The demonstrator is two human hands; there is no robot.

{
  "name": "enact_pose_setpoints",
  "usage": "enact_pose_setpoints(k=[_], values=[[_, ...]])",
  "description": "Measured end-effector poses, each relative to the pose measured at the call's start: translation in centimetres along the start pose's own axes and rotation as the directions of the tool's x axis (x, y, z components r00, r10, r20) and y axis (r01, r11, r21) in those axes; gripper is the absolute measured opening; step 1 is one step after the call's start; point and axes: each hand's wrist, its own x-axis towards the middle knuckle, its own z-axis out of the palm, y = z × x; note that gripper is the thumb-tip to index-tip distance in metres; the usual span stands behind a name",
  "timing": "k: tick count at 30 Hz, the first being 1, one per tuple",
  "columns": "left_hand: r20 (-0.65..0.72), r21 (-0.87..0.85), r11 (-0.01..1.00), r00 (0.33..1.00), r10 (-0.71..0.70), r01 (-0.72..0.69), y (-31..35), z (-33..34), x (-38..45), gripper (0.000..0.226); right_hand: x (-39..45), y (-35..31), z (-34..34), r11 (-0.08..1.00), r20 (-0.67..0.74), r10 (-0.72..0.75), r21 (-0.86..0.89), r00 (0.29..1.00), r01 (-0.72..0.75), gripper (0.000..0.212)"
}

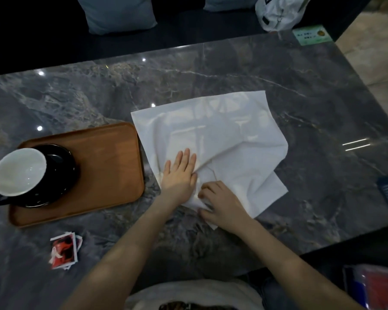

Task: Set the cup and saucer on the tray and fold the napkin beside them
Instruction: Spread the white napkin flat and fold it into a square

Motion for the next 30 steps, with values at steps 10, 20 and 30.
enact_pose_setpoints(k=[10, 20, 30], values=[[0.111, 0.013, 1.0, 0.994, -0.002, 0.0, 0.0, -1.1, 0.0, 0.058, -1.8, -3.5, -0.4, 0.978, 0.015, 0.052, 0.201, 0.999, -0.054, 0.025], [0.144, 0.029, 0.999, 0.989, -0.036, 0.032, 0.6, -1.8, -0.1, 0.058, -0.1, -8.3, 2.7, 0.898, 0.416, 0.171, 0.308, 0.893, -0.315, 0.022], [0.098, 0.016, 1.0, 0.995, -0.015, 0.014, 0.1, -1.1, -0.1, 0.057, -0.5, -4.4, 0.6, 0.802, -0.012, 0.425, 0.469, 0.905, -0.37, 0.03]])
